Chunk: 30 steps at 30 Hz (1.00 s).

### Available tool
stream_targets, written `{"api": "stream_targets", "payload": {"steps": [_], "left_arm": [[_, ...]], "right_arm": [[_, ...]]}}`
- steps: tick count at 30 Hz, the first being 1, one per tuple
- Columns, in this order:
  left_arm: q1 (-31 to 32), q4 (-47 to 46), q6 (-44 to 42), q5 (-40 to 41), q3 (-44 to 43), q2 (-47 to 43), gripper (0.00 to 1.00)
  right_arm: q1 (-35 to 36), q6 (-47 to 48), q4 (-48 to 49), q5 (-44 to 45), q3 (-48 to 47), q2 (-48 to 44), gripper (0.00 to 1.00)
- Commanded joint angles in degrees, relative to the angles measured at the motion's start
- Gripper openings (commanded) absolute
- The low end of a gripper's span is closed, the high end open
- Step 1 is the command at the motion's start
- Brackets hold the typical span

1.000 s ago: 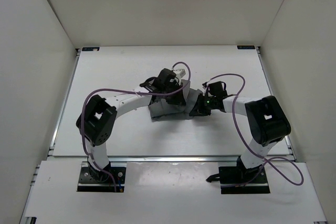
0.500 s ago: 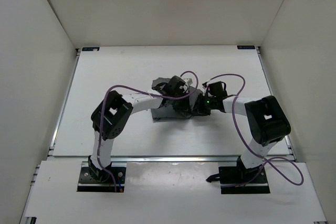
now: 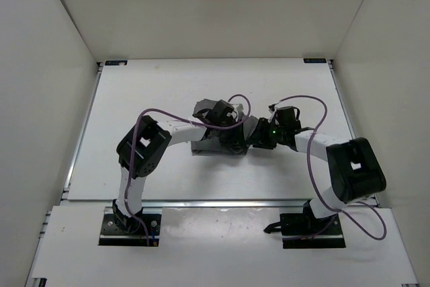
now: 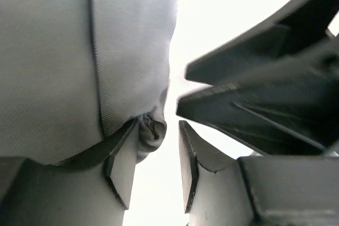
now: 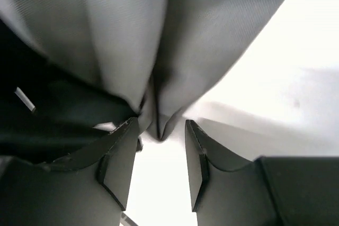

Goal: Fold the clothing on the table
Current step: Fold the skirt

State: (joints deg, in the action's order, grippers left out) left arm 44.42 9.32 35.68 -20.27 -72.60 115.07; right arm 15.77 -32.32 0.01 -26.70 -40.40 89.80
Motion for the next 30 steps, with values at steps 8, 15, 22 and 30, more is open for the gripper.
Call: {"api": "stream_targets", "payload": {"steps": [8, 15, 22, 30], "left_arm": [[-3.54, -2.03, 0.61, -5.30, -2.56, -13.89, 0.60], [-20.75, 13.22, -9.02, -9.36, 7.12, -30.67, 0.99], [-25.35, 27.76, -22.49, 11.01, 10.89, -47.81, 0.99], [-26.06, 37.06, -27.59, 14.19, 14.25, -50.21, 0.98]], "right_arm": [[-6.53, 1.73, -2.11, 4.64, 3.49, -17.80, 0.42], [-15.68, 5.60, -7.83, 3.67, 4.81, -24.67, 0.46], [-11.29, 5.07, -6.87, 4.11, 3.40, -22.48, 0.55], [-7.69, 9.71, -4.06, 2.10, 0.86, -19.41, 0.99]]}}
